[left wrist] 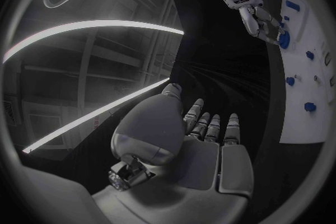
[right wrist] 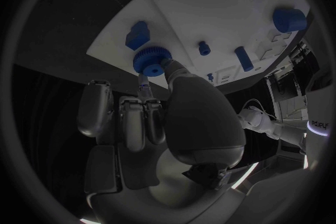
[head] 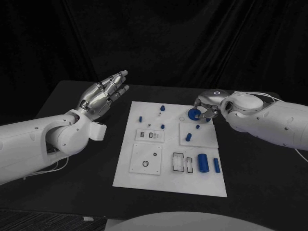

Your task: Assemble the parts on the task board

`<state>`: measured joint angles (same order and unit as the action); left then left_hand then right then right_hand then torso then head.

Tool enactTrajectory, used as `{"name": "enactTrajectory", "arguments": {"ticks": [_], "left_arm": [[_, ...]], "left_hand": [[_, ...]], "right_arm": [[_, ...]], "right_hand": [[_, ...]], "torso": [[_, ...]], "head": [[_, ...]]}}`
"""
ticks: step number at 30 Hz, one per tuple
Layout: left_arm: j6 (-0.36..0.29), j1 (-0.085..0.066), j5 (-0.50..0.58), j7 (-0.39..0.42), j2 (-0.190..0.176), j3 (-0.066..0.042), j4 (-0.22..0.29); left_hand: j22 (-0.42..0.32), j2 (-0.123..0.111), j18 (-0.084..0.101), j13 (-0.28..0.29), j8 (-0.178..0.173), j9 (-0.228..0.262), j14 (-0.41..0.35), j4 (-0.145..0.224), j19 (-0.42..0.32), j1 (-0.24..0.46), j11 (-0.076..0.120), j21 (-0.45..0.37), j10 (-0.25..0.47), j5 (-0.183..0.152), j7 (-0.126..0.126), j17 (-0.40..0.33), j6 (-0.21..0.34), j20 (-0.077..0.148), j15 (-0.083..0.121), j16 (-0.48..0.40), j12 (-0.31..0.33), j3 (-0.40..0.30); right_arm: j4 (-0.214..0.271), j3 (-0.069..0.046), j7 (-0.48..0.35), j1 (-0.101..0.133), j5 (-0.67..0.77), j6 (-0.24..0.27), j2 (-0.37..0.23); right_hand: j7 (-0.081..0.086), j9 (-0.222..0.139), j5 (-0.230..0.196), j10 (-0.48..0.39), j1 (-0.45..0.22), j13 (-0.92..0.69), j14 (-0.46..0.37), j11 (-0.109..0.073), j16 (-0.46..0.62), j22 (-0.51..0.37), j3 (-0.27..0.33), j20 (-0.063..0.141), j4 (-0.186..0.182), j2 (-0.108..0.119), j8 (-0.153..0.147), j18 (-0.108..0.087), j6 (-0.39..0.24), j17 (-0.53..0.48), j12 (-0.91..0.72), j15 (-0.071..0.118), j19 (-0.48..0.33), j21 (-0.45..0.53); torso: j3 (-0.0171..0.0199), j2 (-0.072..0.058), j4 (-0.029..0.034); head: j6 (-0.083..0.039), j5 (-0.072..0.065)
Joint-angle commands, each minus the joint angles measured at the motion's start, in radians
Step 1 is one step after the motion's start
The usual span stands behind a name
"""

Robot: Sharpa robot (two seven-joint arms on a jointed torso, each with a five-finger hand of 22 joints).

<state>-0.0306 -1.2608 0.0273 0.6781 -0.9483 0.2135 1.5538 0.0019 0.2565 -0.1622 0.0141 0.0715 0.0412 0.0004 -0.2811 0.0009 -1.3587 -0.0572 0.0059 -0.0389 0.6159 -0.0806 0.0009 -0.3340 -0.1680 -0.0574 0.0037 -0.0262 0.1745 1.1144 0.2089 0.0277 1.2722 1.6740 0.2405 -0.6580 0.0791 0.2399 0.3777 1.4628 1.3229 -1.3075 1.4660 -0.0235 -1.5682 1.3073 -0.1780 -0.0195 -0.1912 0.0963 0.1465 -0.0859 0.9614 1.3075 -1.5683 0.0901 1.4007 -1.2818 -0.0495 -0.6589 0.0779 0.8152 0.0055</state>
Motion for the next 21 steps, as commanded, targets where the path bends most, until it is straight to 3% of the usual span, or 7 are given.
{"name": "enactTrajectory", "arguments": {"ticks": [1, 10, 14, 18, 21], "left_arm": [[0.01, 0.001, -0.001, 0.084, 0.001, -0.001, 0.003], [0.003, 0.001, -0.001, 0.081, 0.002, -0.001, 0.006], [0.001, 0.001, -0.001, 0.079, 0.001, -0.001, 0.011], [0.001, 0.001, -0.001, 0.077, 0.002, -0.001, 0.014], [-0.004, 0.001, -0.001, 0.077, 0.002, -0.001, 0.014]], "left_hand": [[0.0, 0.001, -0.014, 0.0, 0.006, 0.0, 0.0, 0.001, 0.001, -0.014, -0.003, -0.004, 0.003, 0.009, -0.007, -0.001, 0.001, -0.005, -0.008, -0.004, -0.006, -0.007], [0.0, -0.003, -0.014, 0.001, 0.008, 0.001, 0.0, 0.006, 0.001, -0.024, -0.004, -0.004, 0.002, 0.018, -0.007, -0.001, -0.002, -0.004, -0.009, -0.004, -0.008, -0.012], [0.0, -0.003, -0.014, 0.001, 0.008, 0.001, 0.0, 0.006, 0.001, -0.024, -0.004, -0.004, 0.002, 0.018, -0.007, -0.001, -0.002, -0.004, -0.009, -0.004, -0.008, -0.012], [0.0, -0.003, -0.014, 0.001, 0.008, 0.001, 0.0, 0.006, 0.001, -0.024, -0.004, -0.004, 0.002, 0.018, -0.007, -0.001, -0.002, -0.004, -0.009, -0.004, -0.008, -0.012], [0.0, -0.004, -0.014, 0.001, 0.009, 0.001, 0.0, 0.007, 0.001, -0.026, -0.004, -0.004, 0.002, 0.02, -0.007, -0.001, -0.004, -0.004, -0.009, -0.004, -0.008, -0.013]], "right_arm": [[0.036, -0.002, 0.009, 0.028, 0.001, 0.05, -0.014], [0.117, -0.002, 0.022, 0.085, 0.001, 0.06, -0.029], [0.134, -0.002, 0.023, 0.092, 0.0, 0.053, -0.019], [0.137, -0.002, 0.022, 0.096, -0.001, 0.029, 0.003], [0.13, -0.002, 0.022, 0.097, -0.001, 0.017, 0.024]], "right_hand": [[-0.027, 0.032, 0.006, 0.108, 0.004, -0.263, 0.105, -0.002, -0.003, 0.062, 0.0, -0.002, 0.005, -0.002, 0.003, 0.013, 0.036, 0.263, -0.002, 0.002, 0.009, -0.001], [-0.025, 0.038, 0.005, 0.108, -0.002, -0.263, 0.105, 0.005, -0.003, 0.07, 0.002, -0.003, 0.003, -0.001, 0.007, 0.016, 0.044, 0.263, -0.002, -0.002, 0.015, -0.01], [-0.025, 0.041, 0.002, 0.108, -0.002, -0.263, 0.105, 0.006, -0.003, 0.071, 0.002, -0.004, 0.004, 0.0, 0.008, 0.016, 0.048, 0.263, -0.002, -0.003, 0.016, -0.011], [-0.024, 0.043, -0.003, 0.108, -0.003, -0.263, 0.105, 0.008, -0.003, 0.072, 0.002, -0.005, 0.004, 0.0, 0.008, 0.016, 0.049, 0.263, -0.002, -0.004, 0.017, -0.012], [-0.023, 0.043, -0.005, 0.108, -0.002, -0.263, 0.105, 0.008, -0.003, 0.073, 0.002, -0.006, 0.005, 0.0, 0.008, 0.016, 0.048, 0.263, -0.002, -0.005, 0.017, -0.012]], "torso": [[0.0001, 0.0, -0.0007], [-0.0001, 0.0, -0.0008], [-0.0005, 0.0, 0.0006], [-0.0014, 0.0, 0.0026], [-0.0016, 0.0, -0.0005]], "head": [[-0.003, 0.005], [-0.009, 0.002], [-0.011, 0.007], [-0.011, 0.002], [-0.011, 0.007]]}}
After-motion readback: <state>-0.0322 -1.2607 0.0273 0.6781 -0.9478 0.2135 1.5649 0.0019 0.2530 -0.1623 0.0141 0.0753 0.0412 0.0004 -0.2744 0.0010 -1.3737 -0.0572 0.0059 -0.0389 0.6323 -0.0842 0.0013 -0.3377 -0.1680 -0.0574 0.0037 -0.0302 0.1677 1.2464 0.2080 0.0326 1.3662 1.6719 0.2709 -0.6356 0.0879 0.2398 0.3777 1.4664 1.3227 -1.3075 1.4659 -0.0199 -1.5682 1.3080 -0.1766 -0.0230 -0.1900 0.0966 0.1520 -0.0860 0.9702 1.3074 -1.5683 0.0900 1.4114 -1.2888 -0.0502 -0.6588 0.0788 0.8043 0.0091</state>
